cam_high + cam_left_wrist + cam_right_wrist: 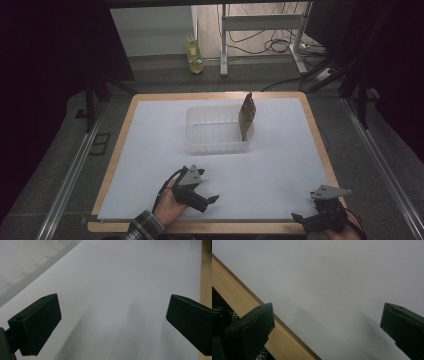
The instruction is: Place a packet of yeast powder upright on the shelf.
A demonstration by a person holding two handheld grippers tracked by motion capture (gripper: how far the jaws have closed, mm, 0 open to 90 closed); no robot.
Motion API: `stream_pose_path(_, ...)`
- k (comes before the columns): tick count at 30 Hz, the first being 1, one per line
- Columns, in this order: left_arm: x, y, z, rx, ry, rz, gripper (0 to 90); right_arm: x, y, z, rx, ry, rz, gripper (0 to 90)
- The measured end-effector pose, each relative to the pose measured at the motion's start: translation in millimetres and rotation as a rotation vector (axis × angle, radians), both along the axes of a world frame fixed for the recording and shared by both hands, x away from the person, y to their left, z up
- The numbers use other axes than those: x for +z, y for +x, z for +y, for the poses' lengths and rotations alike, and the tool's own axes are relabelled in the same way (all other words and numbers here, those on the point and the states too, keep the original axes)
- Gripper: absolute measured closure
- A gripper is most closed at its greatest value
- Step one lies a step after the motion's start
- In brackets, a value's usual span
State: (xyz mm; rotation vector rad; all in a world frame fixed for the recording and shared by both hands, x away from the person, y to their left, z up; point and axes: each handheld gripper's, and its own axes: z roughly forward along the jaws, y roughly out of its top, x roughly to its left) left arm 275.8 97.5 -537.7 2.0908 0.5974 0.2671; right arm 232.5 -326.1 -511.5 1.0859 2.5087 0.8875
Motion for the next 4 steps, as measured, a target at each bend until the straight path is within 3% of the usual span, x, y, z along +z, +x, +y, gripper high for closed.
stream_pose_path(4, 1.2, 0.9, 0.5, 0.003, -0.001, -0.005, 0.0, -0.2, -0.9, 0.8, 0.015, -0.005, -0.014, 0.0)
